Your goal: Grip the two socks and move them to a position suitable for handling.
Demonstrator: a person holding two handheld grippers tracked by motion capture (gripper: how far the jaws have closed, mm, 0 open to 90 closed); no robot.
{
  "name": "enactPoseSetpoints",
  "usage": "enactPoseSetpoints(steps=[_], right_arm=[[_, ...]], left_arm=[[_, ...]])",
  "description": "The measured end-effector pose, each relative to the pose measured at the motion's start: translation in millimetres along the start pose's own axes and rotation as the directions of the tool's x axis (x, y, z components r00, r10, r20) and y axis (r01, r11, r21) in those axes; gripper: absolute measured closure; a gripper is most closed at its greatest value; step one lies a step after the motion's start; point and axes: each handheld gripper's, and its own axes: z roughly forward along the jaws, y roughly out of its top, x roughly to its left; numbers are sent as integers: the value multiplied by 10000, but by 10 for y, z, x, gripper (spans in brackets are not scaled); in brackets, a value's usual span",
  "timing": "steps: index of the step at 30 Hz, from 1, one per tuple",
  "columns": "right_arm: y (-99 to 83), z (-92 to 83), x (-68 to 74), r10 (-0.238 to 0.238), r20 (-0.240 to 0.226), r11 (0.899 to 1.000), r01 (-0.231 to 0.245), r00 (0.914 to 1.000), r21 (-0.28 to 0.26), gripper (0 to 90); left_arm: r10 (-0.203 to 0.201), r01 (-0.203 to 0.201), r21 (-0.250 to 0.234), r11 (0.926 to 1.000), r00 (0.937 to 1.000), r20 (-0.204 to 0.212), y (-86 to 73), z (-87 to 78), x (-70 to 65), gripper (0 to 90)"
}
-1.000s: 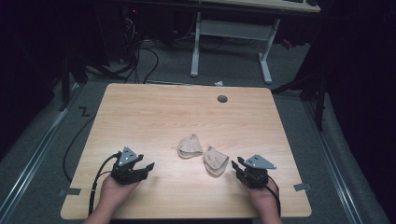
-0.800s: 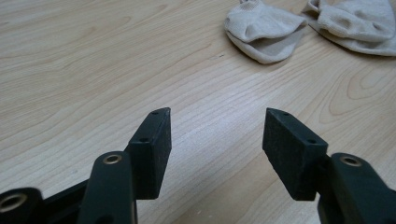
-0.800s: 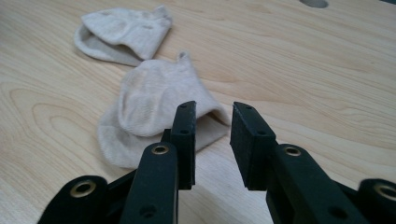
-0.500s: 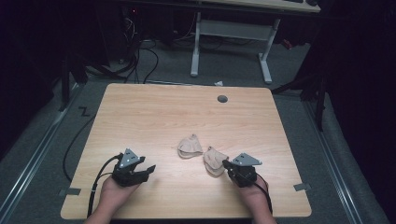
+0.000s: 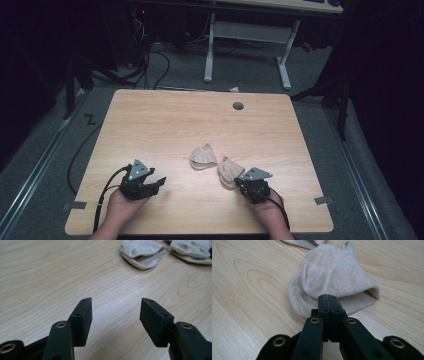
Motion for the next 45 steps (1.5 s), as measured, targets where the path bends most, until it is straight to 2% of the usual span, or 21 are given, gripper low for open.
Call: enactPoseSetpoints(steps=[8, 9, 10, 11, 12, 13, 14, 15, 16, 18, 19, 20, 21, 22, 23, 25, 30, 31, 36, 39, 45], right_arm=[[5, -5, 131, -281, -430, 9996, 281, 9987, -1, 900], [11, -3, 218, -425, -641, 9991, 424, 9970, -21, 900], [11, -3, 218, -425, -641, 9991, 424, 9970, -21, 900], [31, 8, 316, -713, -878, 9975, 711, 9936, -51, 900], [31, 8, 316, -713, -878, 9975, 711, 9936, -51, 900], [55, 20, 416, -868, -1131, 9962, 871, 9898, -20, 899], [55, 20, 416, -868, -1131, 9962, 871, 9898, -20, 899], [89, 11, 492, -957, -1435, 9954, 948, 9850, -133, 899], [89, 11, 492, -957, -1435, 9954, 948, 9850, -133, 899], [151, -74, 514, -1000, -1288, 9934, 916, 9866, -691, 899], [207, -178, 449, -740, -877, 9898, 624, 9934, -1281, 899], [218, -204, 397, -615, -556, 9888, 532, 9966, -1398, 898], [216, -206, 340, -454, -217, 9898, 420, 9987, -1362, 899], [216, -206, 340, -454, -217, 9898, 420, 9987, -1362, 899], [183, -158, 229, -158, 232, 9942, 182, 9996, -1064, 897], [146, -101, 160, -41, 536, 9971, 81, 9986, -761, 895], [118, 9, 142, -48, 407, 9995, 60, 9992, -302, 894], [110, 57, 200, -255, 150, 9996, 256, 9996, -87, 895], [125, 93, 356, -734, -278, 9973, 731, 9969, -101, 895], [141, 108, 488, -1160, -664, 9932, 1149, 9910, -193, 895], [158, 98, 517, -1180, -827, 9929, 1163, 9896, -260, 867]], left_arm=[[32, -32, 54, 10000, 10000, -9, -4, 5, -2, 435], [56, -56, 80, 10000, 10000, -7, -5, 5, -4, 435], [56, -56, 80, 10000, 10000, -7, -5, 5, -4, 436], [47, -47, 74, 10000, 10000, -5, -5, 7, -6, 436], [49, -49, 64, 10000, 10000, -4, -5, 8, -8, 436], [56, -56, 62, 10000, 10000, -9, -4, 9, -12, 436], [56, -56, 62, 10000, 10000, -9, -4, 9, -12, 435], [75, -75, 62, 10000, 10000, -25, -3, 5, -14, 436], [75, -75, 62, 10000, 10000, -25, -3, 5, -14, 436], [77, -77, 48, 10000, 10000, -28, -4, -2, -11, 436], [62, -62, 28, 10000, 10000, -22, -5, -4, -9, 437], [58, -58, 43, 10000, 10000, -6, -5, 0, -6, 437], [51, -51, 36, 10000, 10000, 18, -4, 5, -6, 439], [51, -51, 36, 10000, 10000, 18, -4, 5, -6, 439], [29, -29, 38, 10000, 10000, 51, -2, 9, -8, 439], [54, -54, 49, 10000, 9999, 95, 4, 14, -21, 440], [84, -85, 56, 9999, 9999, 134, 8, 19, -42, 440], [78, -78, 51, 10000, 9999, 139, 9, 24, -50, 440], [131, -132, 113, 9998, 9998, 158, 7, 22, -59, 440], [141, -143, 120, 9998, 9997, 194, 7, 19, -59, 440], [123, -125, 76, 9999, 9996, 239, 11, 12, -66, 443]])
